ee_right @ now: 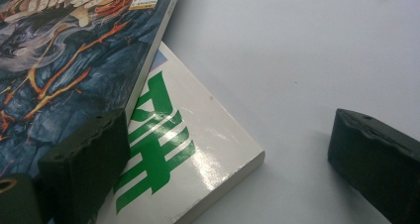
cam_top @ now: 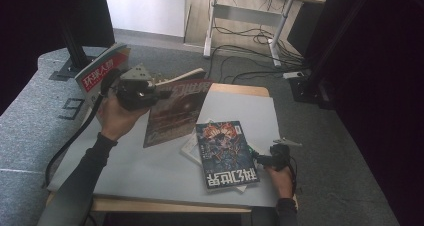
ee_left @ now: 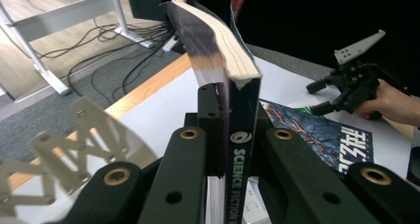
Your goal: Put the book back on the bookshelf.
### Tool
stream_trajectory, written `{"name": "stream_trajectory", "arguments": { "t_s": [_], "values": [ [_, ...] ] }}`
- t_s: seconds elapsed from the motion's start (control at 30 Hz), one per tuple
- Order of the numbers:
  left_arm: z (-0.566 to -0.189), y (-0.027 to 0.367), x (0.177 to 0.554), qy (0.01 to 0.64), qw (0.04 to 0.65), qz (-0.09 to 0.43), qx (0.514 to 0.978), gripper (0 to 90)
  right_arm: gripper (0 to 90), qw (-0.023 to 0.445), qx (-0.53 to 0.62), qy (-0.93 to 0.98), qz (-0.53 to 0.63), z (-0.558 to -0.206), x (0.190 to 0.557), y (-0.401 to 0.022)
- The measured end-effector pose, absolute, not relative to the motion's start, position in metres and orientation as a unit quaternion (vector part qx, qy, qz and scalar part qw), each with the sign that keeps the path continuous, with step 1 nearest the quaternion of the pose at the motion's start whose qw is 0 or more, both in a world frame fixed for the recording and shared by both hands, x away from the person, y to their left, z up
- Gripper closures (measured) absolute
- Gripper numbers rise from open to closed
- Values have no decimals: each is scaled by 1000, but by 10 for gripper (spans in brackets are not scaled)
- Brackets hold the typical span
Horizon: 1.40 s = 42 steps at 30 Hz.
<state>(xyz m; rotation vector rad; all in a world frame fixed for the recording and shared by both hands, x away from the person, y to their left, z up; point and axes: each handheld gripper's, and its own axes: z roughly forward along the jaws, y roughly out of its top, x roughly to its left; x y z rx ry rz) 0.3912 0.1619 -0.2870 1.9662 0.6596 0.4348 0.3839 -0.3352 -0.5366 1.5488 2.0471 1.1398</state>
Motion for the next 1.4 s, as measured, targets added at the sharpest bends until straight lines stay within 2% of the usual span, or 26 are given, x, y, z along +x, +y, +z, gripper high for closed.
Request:
{"name": "stream_trajectory", "arguments": {
  "t_s": [0.5,0.7,1.4],
  "values": [
    [-282,208,385,316,476,208,794,843,24,166,544,719,400,-537,384,-335],
    [-280,228,383,331,486,200,784,843,24,166,544,718,401,-537,384,-335],
    [-274,275,380,386,461,250,759,843,24,166,544,718,401,-537,384,-335]
  ]
}}
